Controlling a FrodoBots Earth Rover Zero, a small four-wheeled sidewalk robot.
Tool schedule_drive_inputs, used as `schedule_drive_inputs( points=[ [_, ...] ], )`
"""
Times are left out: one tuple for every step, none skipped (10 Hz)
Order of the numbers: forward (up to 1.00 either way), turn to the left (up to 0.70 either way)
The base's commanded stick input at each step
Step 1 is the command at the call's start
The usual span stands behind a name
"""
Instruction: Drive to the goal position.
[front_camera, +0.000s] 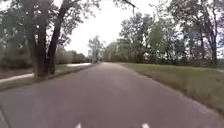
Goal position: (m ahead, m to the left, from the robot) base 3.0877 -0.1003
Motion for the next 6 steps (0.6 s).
schedule_drive_inputs(
  points=[
    [1.00,0.00],
    [1.00,0.00],
    [1.00,0.00],
    [1.00,0.00],
    [1.00,0.00],
    [1.00,0.00]
  ],
)
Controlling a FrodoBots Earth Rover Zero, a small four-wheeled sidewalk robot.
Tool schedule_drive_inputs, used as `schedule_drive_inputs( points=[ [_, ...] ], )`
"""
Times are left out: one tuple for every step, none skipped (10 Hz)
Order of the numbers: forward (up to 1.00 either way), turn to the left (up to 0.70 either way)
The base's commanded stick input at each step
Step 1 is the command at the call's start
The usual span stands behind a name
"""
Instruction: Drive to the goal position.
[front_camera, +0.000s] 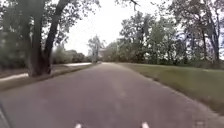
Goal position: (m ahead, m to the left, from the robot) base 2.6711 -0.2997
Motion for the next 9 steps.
schedule_drive_inputs(
  points=[
    [1.00,0.00],
    [1.00,0.00],
    [1.00,0.00],
    [1.00,0.00],
    [1.00,0.00],
    [1.00,0.00],
    [1.00,0.00],
    [1.00,0.00],
    [1.00,0.00]
  ],
)
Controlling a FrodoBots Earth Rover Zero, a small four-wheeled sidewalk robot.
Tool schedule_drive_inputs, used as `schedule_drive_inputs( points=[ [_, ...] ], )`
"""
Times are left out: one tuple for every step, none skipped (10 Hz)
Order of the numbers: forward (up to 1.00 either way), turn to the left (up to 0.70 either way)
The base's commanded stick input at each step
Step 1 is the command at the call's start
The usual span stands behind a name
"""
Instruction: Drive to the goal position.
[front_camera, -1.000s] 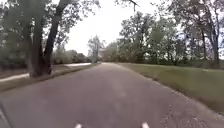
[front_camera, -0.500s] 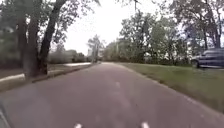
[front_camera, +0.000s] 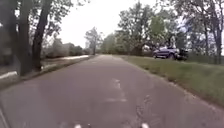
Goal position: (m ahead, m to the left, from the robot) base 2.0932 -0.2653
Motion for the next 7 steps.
schedule_drive_inputs(
  points=[
    [1.00,0.00],
    [1.00,0.00],
    [1.00,0.00],
    [1.00,0.00],
    [1.00,0.00],
    [1.00,0.00],
    [1.00,0.00]
  ],
)
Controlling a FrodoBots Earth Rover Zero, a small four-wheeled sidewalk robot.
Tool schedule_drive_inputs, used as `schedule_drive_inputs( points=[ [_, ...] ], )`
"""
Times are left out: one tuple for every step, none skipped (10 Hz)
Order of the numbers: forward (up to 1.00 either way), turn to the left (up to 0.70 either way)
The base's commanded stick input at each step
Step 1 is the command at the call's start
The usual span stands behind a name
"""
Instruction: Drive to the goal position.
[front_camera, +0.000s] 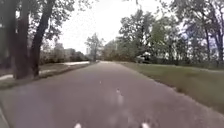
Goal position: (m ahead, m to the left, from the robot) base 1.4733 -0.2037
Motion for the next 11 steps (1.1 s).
schedule_drive_inputs(
  points=[
    [1.00,0.00],
    [1.00,0.00],
    [1.00,0.00],
    [1.00,0.01],
    [1.00,0.06],
    [1.00,0.11],
    [1.00,0.16],
    [1.00,0.21],
    [1.00,0.26],
    [1.00,0.31],
    [1.00,0.36]
  ],
)
